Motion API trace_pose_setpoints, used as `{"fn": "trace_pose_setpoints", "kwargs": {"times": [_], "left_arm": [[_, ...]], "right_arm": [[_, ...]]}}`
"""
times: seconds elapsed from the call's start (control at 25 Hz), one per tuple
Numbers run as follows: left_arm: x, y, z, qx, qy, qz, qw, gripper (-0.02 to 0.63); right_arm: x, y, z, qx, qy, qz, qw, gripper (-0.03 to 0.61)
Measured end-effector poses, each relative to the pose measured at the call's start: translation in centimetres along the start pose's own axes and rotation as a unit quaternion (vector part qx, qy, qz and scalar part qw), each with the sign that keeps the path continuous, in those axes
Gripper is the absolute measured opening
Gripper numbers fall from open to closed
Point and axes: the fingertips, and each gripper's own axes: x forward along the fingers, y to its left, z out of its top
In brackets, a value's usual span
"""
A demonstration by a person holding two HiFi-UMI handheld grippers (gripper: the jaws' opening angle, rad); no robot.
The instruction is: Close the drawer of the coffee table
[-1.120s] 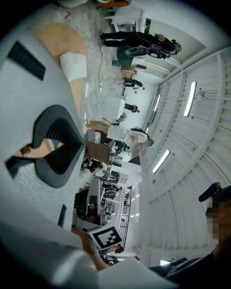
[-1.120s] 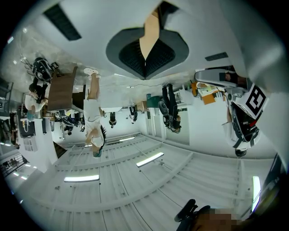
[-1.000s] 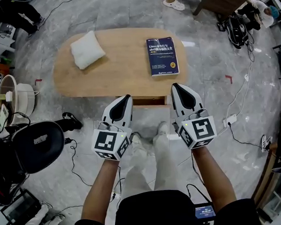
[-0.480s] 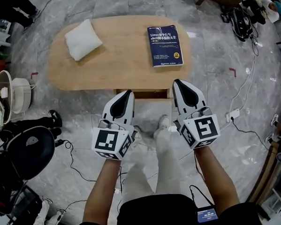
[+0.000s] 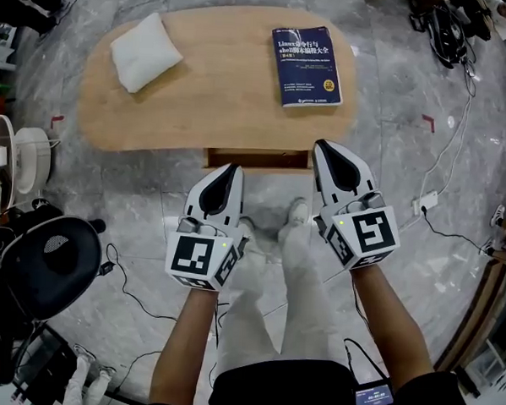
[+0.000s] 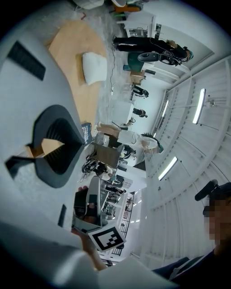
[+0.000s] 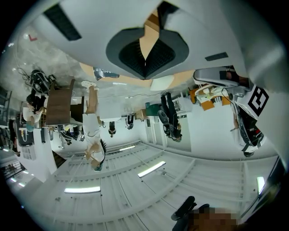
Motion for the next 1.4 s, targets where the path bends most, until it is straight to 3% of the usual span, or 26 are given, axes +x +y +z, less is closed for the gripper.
{"fn": "trace_pose_setpoints", "kwargs": {"times": [0.68,0.92,1.4], "left_arm": [[2.8,1.8,-6.4,-0.025,0.026,-0.010,0.9993,0.002],[3.7,1.8,-8.1,-0.010,0.039,-0.029,0.9988,0.002],[4.2,3.4,-11.6,-0.027,0.041,-0.012,0.9987,0.001]], "right_arm": [[1.7,-1.6,-7.5,0.020,0.038,-0.012,0.999,0.014],[2.5,-1.2,-9.4,0.012,0.049,-0.004,0.999,0.014],[3.5,-0.7,-13.6,0.015,0.062,-0.001,0.998,0.014]]}}
